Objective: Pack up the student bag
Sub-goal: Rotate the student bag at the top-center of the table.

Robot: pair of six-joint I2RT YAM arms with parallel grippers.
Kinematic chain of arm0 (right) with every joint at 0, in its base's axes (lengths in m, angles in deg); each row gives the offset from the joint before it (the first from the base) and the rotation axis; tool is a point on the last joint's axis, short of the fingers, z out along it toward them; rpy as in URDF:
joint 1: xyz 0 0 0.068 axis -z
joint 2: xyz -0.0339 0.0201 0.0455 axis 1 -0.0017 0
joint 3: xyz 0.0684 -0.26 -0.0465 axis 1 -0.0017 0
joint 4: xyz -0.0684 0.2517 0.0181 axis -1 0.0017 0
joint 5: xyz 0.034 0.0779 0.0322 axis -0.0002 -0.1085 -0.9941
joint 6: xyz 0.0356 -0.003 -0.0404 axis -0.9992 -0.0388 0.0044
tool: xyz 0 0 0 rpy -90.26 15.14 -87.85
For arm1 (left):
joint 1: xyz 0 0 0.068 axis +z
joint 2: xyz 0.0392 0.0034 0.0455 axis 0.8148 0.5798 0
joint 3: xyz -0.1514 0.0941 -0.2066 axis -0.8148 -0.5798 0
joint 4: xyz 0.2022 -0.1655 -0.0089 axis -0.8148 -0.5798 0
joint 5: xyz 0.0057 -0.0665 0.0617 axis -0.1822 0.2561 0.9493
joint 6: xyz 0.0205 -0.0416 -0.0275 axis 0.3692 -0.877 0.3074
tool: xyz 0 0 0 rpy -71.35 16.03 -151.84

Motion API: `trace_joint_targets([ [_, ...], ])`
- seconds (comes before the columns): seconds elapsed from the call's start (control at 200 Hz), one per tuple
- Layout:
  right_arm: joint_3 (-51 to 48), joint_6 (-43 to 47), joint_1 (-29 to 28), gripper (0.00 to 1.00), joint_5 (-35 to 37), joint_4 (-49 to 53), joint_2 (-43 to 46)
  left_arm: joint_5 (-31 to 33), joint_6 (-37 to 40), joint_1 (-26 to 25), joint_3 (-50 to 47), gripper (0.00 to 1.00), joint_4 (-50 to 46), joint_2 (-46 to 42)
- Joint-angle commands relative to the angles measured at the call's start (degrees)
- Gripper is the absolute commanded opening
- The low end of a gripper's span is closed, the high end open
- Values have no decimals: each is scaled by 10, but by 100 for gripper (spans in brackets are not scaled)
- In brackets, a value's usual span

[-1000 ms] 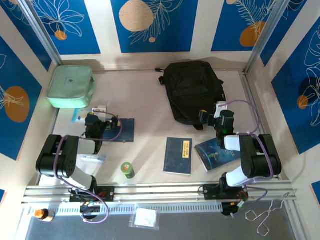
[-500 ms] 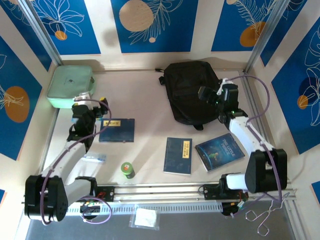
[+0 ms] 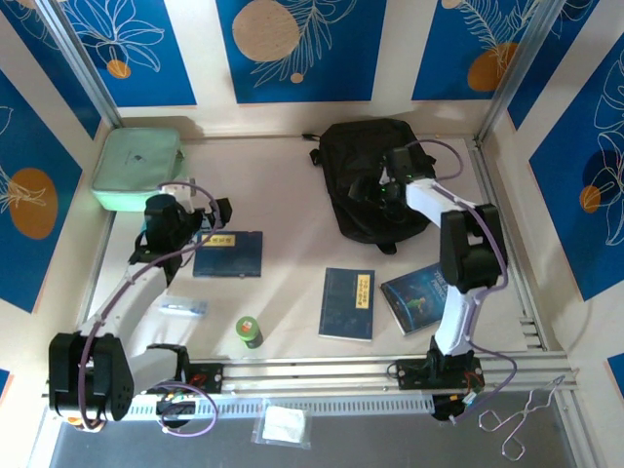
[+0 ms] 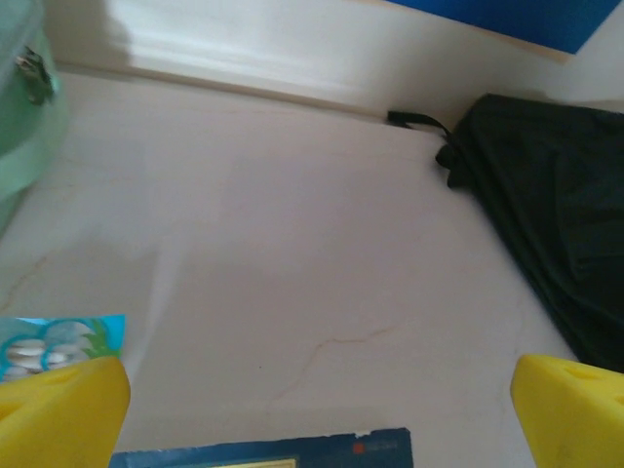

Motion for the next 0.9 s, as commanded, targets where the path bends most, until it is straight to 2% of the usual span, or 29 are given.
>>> trace_joint_targets([
  [0.0,59,-34,-30,92,-16,72,-40,-49,-12,6,24,100,-7,4],
  [0.355,184,-75,-158,91,-84,56,-160,-97,-41,3,44,100,-12,42],
  [0.535,266,-70,-185,89,-124,54,-191,-124,-74,-20,54,100,-15,72],
  [0.68,257,-54,-176,89,-135,65,-122,-125,-86,-69,90,100,-62,100],
  [0.895,48,-75,-112,89,-121,12,63,-110,-127,-192,148,98,-99,162],
])
